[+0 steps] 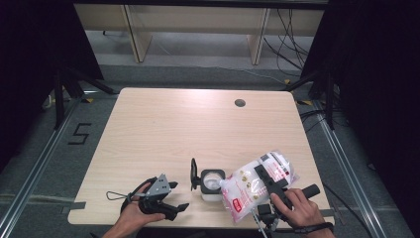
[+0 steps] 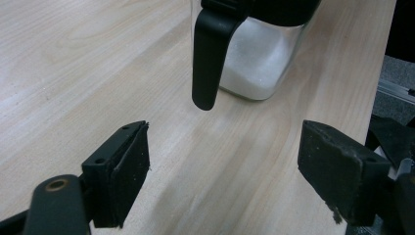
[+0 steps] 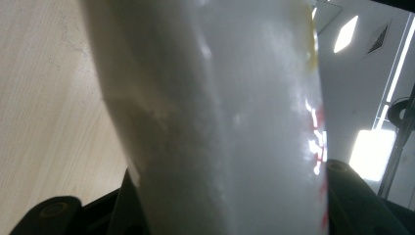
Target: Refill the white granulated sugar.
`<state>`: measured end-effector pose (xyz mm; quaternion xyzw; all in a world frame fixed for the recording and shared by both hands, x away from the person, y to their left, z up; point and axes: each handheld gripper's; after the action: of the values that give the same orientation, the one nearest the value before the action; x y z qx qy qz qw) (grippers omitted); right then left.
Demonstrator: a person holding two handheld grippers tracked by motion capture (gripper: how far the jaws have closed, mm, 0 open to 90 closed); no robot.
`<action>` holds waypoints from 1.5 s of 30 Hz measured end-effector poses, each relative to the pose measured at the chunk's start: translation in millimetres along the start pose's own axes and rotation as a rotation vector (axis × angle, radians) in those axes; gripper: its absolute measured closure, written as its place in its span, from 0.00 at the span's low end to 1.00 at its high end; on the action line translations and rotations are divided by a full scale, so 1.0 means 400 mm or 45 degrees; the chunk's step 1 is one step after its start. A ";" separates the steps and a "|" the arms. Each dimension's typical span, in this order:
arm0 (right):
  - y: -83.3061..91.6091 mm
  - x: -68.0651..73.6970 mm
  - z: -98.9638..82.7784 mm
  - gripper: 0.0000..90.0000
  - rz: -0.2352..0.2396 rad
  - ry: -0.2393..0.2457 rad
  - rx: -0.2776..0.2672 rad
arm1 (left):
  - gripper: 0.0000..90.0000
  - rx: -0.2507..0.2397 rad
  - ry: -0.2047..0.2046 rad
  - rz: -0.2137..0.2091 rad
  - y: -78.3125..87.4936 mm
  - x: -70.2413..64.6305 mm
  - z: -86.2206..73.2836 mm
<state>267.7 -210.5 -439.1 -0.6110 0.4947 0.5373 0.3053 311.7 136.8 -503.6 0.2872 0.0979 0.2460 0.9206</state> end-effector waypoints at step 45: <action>0.001 0.004 -0.016 0.65 0.023 -0.102 0.012 | 0.21 0.001 -0.010 0.001 0.000 0.003 0.002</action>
<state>269.7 -216.9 -439.0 -0.5832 0.4900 0.5617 0.3228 313.2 136.9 -503.0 0.2886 0.0942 0.2450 0.9208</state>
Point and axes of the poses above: each handheld gripper's, and its own axes: y roughly backward along the jaws, z roughly out of its top, x roughly to its left, and after that the axes turned 3 degrees about -y, right-handed
